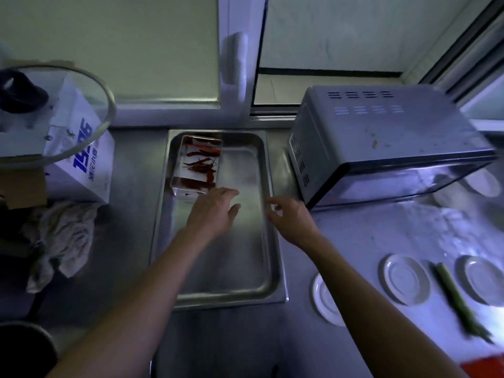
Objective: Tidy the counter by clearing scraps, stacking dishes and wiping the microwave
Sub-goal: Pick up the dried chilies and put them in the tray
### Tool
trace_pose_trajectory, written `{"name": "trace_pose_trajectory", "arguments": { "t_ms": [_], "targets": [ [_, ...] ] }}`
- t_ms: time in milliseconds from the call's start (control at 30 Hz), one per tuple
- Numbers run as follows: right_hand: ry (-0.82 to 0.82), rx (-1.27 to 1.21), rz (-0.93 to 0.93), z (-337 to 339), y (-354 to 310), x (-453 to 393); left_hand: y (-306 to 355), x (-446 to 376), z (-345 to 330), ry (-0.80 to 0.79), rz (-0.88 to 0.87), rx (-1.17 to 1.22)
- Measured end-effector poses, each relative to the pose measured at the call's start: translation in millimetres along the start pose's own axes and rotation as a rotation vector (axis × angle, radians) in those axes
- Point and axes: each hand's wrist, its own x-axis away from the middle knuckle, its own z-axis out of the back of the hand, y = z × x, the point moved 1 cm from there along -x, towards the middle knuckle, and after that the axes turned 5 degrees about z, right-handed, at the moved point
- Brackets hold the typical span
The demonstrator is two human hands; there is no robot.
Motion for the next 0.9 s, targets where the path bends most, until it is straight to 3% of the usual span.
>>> {"name": "trace_pose_trajectory", "arguments": {
  "t_ms": [367, 900],
  "targets": [
    [0.155, -0.125, -0.197, 73, 108, 148, 144, 44, -57, -0.096, -0.194, -0.024],
    [0.406, -0.158, -0.456, 212, 276, 402, 450, 143, -162, -0.191, -0.547, -0.119]
  ]
}}
